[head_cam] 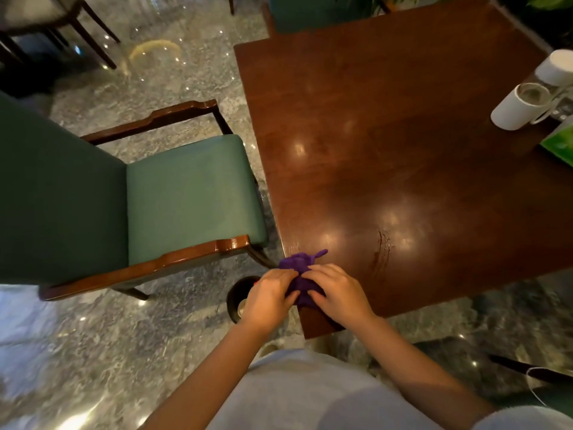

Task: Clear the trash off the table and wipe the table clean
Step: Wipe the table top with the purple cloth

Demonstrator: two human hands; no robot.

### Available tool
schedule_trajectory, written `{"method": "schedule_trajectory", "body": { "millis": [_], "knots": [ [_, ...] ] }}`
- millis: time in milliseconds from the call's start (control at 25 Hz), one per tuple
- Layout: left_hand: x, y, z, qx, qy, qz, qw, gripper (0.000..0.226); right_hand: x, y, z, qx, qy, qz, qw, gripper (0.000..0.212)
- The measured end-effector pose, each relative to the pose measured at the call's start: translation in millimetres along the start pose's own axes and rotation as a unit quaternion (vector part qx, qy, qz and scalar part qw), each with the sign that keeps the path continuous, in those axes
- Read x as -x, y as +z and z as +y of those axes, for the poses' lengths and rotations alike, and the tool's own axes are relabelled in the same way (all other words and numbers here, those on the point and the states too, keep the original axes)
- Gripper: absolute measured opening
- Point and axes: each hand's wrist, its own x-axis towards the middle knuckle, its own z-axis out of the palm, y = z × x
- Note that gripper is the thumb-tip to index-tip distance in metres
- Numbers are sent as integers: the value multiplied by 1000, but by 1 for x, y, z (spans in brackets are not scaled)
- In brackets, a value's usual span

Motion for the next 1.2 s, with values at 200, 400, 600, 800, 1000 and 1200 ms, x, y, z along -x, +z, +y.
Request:
{"method": "schedule_trajectory", "body": {
  "millis": [200, 400, 600, 800, 1000, 1200],
  "knots": [
    [-31, -23, 22, -31, 16, 86, 996, 41, -31, -41, 3, 42, -61, 35, 997, 40],
    [-58, -37, 38, -48, 26, 126, 990, 39, -54, -68, 16, 51, -81, 61, 994, 39],
    [-96, -62, 30, -47, 18, 141, 989, 37, -104, -88, 17, 72, -114, 55, 989, 38],
    [-155, -98, 10, -47, 24, 159, 986, 34, -176, -105, 18, 85, -142, 61, 984, 38],
    [-199, -83, 22, -19, 56, 129, 990, 30, -187, -122, 57, 89, -99, 51, 990, 39],
    [-206, 3, 63, 16, 59, -7, 998, 30, -126, -130, 138, 120, -56, -51, 990, 41]
  ]
}}
